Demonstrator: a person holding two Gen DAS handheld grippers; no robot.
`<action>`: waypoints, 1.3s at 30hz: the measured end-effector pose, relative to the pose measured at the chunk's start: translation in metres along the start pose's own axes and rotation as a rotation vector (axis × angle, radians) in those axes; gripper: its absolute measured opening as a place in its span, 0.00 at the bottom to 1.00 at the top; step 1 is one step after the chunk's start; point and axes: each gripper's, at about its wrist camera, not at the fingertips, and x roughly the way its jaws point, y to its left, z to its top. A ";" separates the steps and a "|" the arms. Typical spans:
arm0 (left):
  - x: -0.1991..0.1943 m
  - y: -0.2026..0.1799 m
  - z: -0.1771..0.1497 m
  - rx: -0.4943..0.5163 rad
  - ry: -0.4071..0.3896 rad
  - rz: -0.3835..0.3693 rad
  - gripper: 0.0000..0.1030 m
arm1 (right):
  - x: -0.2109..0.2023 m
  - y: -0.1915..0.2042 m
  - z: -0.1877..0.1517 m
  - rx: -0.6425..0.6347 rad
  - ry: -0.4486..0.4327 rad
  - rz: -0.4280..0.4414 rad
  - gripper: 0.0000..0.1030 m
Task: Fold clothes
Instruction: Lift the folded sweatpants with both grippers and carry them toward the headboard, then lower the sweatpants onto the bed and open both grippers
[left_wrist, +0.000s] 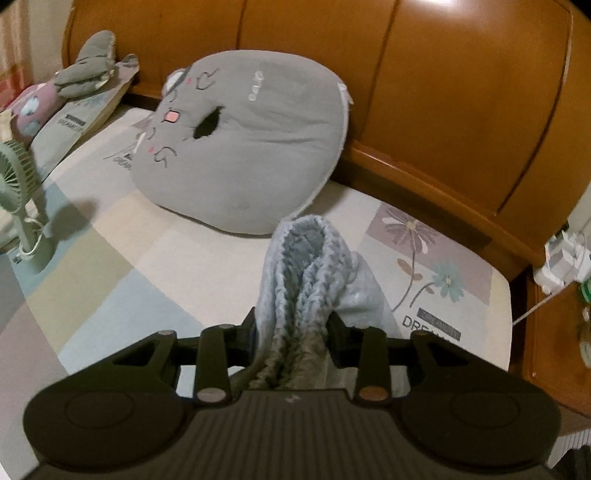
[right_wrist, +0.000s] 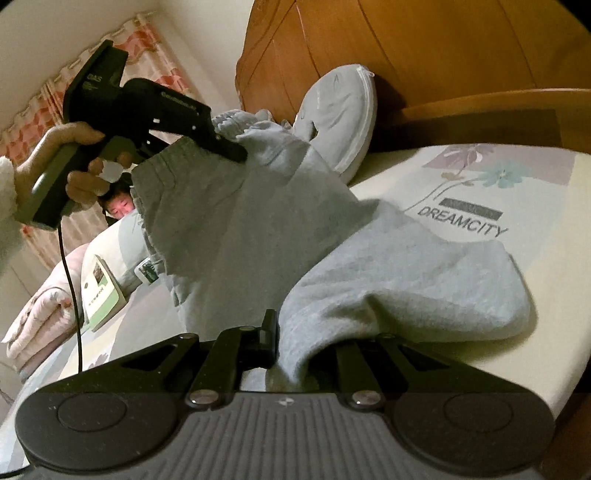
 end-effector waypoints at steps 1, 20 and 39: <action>-0.001 0.001 0.000 0.003 -0.005 0.011 0.36 | 0.000 0.000 -0.001 0.004 0.002 0.002 0.13; -0.017 0.031 -0.142 -0.030 0.077 -0.129 0.58 | -0.007 -0.061 -0.009 0.431 0.126 0.171 0.71; -0.077 0.033 -0.260 -0.139 -0.054 -0.174 0.66 | -0.009 -0.102 0.047 0.488 -0.040 -0.127 0.11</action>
